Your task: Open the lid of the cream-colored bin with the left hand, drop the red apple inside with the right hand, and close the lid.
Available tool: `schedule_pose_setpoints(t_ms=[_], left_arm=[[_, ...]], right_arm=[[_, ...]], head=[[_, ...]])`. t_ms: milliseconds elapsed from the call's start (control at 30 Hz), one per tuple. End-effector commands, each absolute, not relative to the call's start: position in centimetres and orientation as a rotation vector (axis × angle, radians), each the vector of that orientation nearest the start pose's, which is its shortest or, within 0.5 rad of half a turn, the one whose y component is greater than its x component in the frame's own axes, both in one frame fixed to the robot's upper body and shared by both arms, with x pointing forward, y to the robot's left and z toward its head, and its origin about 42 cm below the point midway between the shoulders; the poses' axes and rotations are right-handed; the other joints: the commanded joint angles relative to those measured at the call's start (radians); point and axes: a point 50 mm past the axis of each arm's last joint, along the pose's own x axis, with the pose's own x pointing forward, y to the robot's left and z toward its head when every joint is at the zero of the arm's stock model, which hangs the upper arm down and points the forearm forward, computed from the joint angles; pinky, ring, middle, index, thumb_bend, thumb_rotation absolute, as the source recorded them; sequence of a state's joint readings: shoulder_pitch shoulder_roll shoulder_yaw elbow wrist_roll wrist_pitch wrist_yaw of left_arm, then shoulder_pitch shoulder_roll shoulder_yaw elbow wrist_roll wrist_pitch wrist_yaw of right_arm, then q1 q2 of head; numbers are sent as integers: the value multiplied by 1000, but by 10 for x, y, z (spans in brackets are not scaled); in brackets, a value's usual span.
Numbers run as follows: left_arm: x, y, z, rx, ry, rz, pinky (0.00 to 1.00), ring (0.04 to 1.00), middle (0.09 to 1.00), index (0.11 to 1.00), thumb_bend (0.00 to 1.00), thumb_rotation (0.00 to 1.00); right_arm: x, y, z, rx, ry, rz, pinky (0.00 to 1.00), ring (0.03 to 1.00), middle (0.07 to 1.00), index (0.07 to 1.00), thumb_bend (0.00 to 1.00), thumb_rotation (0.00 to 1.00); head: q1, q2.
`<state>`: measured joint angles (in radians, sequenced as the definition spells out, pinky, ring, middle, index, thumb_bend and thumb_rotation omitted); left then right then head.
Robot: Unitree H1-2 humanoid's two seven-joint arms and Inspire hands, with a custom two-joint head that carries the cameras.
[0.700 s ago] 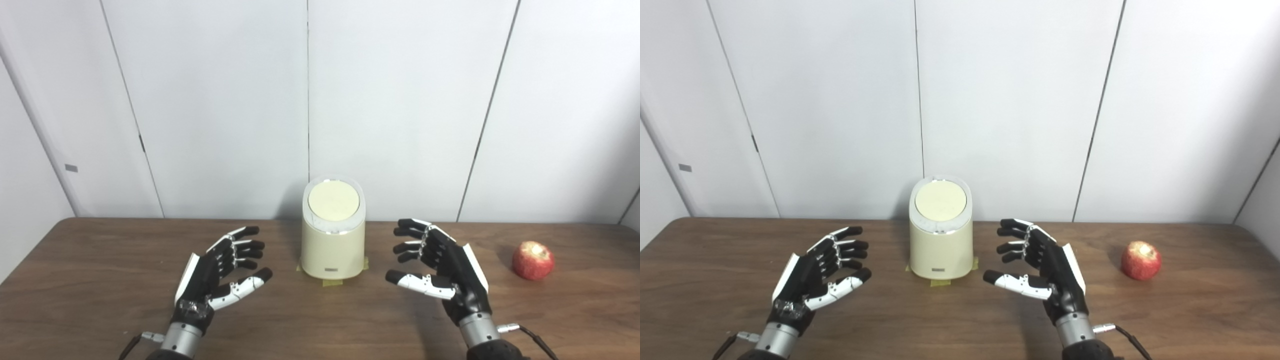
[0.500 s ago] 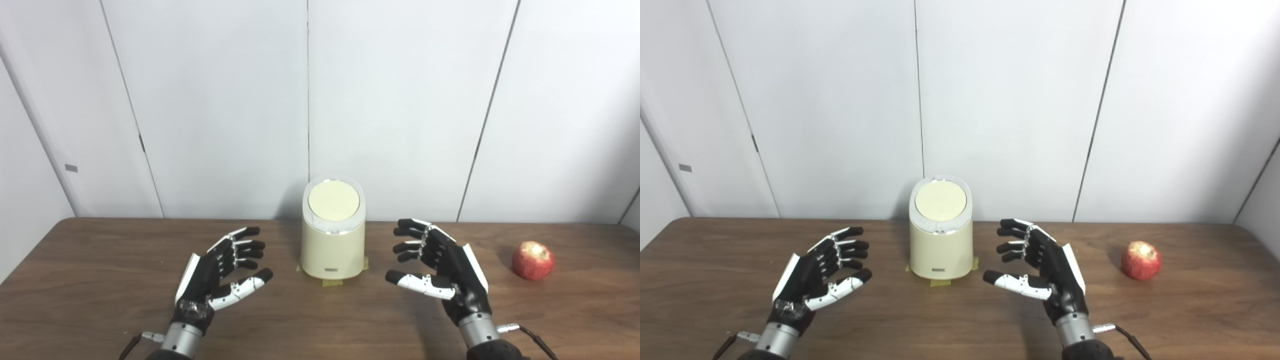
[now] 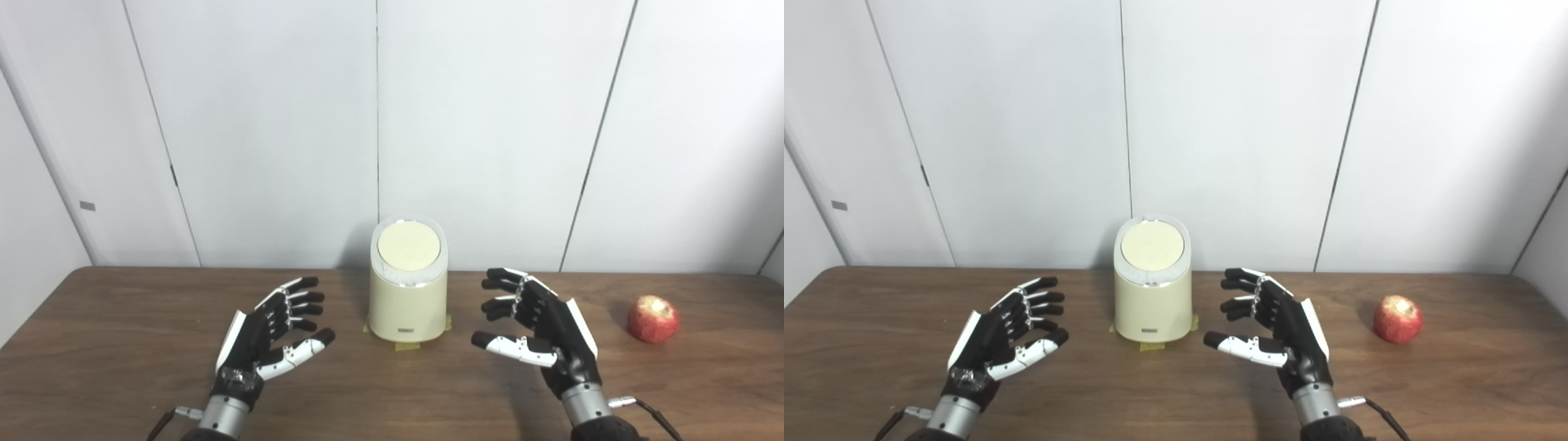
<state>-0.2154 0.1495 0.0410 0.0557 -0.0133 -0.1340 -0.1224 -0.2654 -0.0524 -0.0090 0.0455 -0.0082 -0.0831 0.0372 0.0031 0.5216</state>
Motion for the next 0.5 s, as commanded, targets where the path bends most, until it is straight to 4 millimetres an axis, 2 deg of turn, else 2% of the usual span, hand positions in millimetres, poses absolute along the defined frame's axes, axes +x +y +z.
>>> schedule_pose_setpoints(t_ms=[0, 167, 200, 267, 467], left_arm=[[367, 241, 198, 159, -400, -135, 668, 825, 895, 889, 746, 268], [389, 228, 231, 227, -437, -150, 754, 891, 927, 915, 807, 312], [395, 225, 238, 230, -445, -156, 813, 916, 936, 924, 821, 322], [407, 218, 251, 240, -452, -171, 867, 947, 953, 943, 845, 333], [435, 198, 286, 306, -445, -203, 928, 998, 999, 995, 862, 331]], right_arm=[[373, -205, 192, -63, -376, 94, 529, 574, 690, 687, 813, 152], [374, -206, 191, -65, -371, 95, 515, 569, 691, 689, 820, 167], [374, -206, 191, -66, -370, 94, 513, 569, 694, 690, 820, 169], [374, -205, 192, -64, -369, 93, 517, 566, 695, 690, 819, 164], [374, -205, 192, -55, -374, 97, 506, 563, 696, 690, 812, 150]], head=[[1, 0], [3, -4], [3, -4], [3, -4], [4, -3]])
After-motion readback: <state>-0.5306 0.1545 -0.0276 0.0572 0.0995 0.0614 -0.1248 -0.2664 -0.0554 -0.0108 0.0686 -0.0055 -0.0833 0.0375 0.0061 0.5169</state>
